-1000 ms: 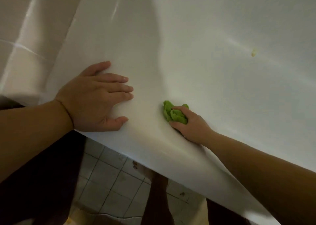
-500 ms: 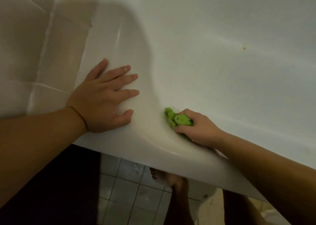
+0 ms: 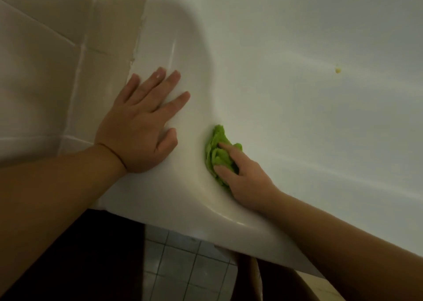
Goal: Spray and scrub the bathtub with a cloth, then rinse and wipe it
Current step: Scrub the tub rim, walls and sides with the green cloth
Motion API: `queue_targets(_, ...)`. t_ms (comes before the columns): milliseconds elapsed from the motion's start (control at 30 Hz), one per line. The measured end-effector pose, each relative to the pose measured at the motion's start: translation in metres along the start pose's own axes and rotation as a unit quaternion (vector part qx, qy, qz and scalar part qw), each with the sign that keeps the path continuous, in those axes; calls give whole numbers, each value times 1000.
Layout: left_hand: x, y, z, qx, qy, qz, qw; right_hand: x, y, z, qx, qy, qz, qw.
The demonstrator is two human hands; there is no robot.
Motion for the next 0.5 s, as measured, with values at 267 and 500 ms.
queue_targets(267, 3, 14, 8, 28, -9, 12, 999, -20, -12, 52, 97, 2, -22, 995)
queue_targets(500, 4, 16, 8, 35, 4, 25, 999, 5, -37, -17, 63, -42, -10, 997)
Point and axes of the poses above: each hand's wrist, its own y-axis towards the middle knuckle, its own x-axis out of the back of the hand, z = x × y, the point moved 3 cm from there along y, towards the middle knuckle, and after that the axes turned 8 degrees about -y, right-handed, at the moved point
